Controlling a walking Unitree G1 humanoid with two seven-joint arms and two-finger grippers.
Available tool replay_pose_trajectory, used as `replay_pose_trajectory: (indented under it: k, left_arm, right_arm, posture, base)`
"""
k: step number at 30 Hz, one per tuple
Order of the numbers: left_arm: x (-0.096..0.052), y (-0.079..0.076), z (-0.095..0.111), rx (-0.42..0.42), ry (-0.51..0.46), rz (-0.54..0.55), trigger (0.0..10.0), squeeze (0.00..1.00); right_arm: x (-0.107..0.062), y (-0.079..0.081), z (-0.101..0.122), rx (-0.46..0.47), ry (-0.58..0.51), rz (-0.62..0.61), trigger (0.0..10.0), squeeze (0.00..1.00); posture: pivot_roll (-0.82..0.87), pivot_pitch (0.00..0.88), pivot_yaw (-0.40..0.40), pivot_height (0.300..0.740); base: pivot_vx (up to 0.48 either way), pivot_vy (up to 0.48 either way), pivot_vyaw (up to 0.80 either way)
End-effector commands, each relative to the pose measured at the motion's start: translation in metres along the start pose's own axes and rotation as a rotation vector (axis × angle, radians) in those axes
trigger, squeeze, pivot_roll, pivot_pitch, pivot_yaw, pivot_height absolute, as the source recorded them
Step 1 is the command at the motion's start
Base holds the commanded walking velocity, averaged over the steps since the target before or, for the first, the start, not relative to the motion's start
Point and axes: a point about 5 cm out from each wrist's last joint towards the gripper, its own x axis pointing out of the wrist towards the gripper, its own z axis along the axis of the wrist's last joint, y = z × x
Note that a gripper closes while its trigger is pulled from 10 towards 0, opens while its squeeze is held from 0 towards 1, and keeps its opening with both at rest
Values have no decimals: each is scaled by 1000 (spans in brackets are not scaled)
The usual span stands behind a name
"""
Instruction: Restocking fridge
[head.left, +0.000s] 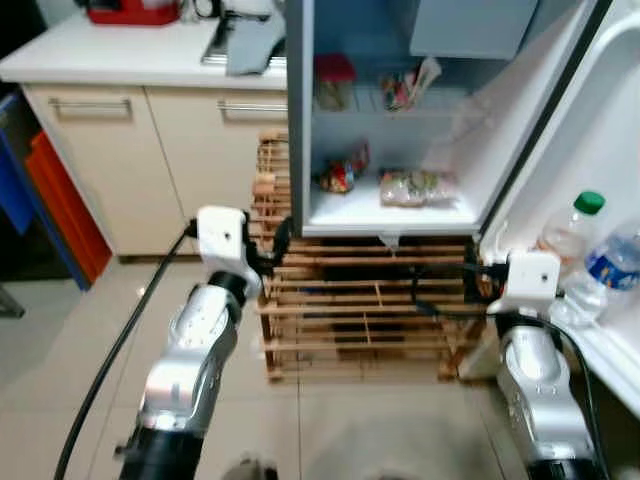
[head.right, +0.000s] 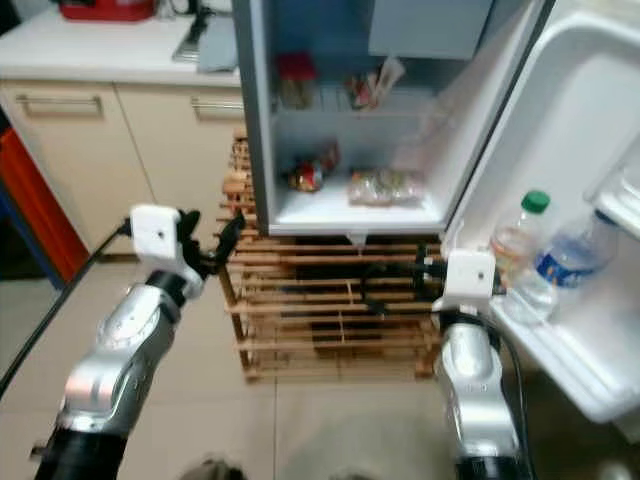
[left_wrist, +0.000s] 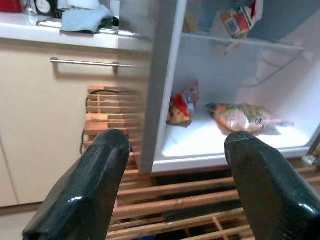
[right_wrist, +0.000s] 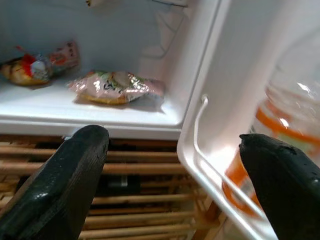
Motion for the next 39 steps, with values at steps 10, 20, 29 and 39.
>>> replay_pose_trajectory:
  k: [10, 20, 29, 39]
  left_arm:
    - [4, -7, -1, -1, -22, -33, 10000, 0]
    - [4, -13, -8, -18, -7, -98, 10000, 0]
    - [6, -6, -21, 14, 68, -51, 10000, 0]
    - [-29, 25, -124, 105, 720, 41, 10000, 0]
  right_arm:
    - [-14, -11, -31, -24, 133, 17, 10000, 0]
    - [-66, -60, -126, -225, 766, -43, 10000, 0]
    - [-59, -117, -111, -537, 707, -333, 10000, 0]
    - [10, -137, -36, -582, 398, -552, 10000, 0]
  posture:
    - [-98, 0, 9, 740]
    - [-111, 0, 16, 740]
    - [-114, 0, 21, 740]
    - [-102, 0, 32, 740]
  base:
    - [0, 0, 0]
    - [0, -336, 0]
    - [0, -353, 0]
    - [0, 0, 0]
